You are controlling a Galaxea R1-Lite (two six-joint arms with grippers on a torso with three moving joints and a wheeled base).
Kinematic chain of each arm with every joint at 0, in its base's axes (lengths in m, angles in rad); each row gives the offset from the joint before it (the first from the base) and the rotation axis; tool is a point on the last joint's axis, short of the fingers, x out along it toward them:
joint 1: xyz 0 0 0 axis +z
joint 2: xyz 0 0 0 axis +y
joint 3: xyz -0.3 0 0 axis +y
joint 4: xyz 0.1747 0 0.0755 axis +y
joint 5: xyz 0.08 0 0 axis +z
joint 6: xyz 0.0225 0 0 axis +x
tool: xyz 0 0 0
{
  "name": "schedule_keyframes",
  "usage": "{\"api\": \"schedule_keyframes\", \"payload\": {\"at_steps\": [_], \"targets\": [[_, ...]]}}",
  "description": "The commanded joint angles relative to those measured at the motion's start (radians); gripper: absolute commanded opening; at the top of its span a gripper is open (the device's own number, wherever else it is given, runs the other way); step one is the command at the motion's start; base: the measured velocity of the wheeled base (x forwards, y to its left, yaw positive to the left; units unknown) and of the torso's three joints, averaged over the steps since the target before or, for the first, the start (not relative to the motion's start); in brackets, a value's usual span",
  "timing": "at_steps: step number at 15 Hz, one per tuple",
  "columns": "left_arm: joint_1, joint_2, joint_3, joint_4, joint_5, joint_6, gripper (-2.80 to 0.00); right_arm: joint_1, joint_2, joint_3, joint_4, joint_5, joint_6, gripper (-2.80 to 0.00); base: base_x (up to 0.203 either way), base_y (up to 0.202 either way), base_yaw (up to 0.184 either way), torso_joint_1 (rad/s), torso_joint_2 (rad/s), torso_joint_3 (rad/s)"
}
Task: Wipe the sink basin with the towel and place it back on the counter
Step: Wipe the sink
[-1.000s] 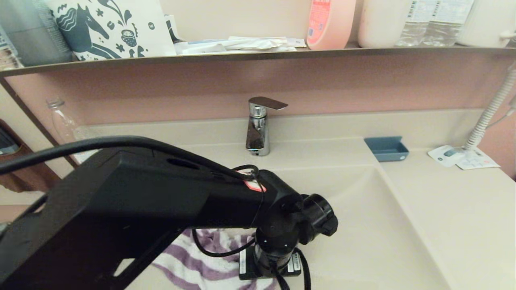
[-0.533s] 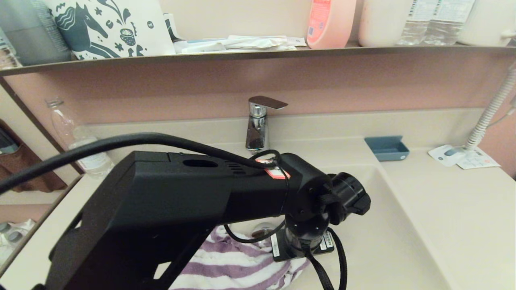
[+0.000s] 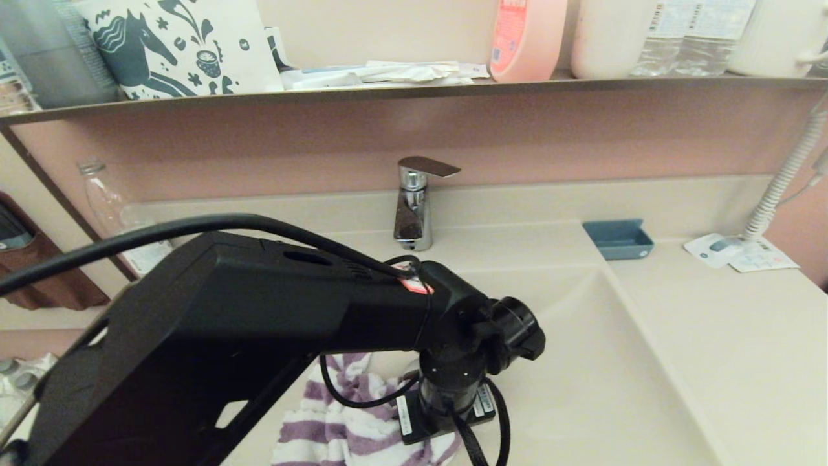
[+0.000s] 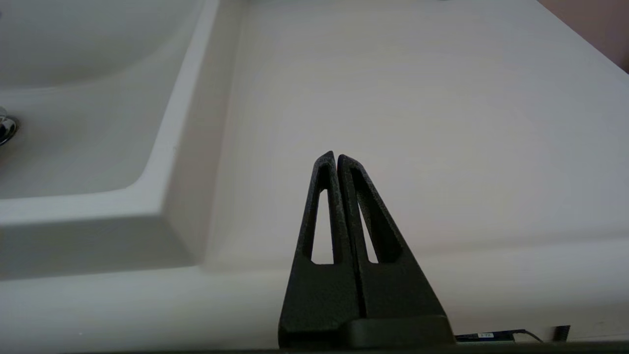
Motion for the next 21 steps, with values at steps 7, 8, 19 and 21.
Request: {"api": "schedule_keyframes", "payload": {"at_steps": [7, 8, 19, 21], "targets": [[0.019, -0.163, 0.278, -0.014, 0.020, 0.013, -2.80, 0.000, 0.001, 0.000, 0.000, 0.000, 0.000, -2.80, 0.000, 0.000, 0.000, 0.000, 0.00, 0.000], [0.022, -0.171, 0.316, -0.014, 0.021, 0.046, -2.80, 0.000, 0.001, 0.000, 0.000, 0.000, 0.000, -2.80, 0.000, 0.000, 0.000, 0.000, 0.00, 0.000], [0.273, -0.258, 0.566, -0.258, 0.145, 0.421, -2.80, 0.000, 0.001, 0.000, 0.000, 0.000, 0.000, -2.80, 0.000, 0.000, 0.000, 0.000, 0.00, 0.000], [0.303, -0.275, 0.567, -0.338, 0.152, 0.499, -2.80, 0.000, 0.001, 0.000, 0.000, 0.000, 0.000, -2.80, 0.000, 0.000, 0.000, 0.000, 0.00, 0.000]]}}
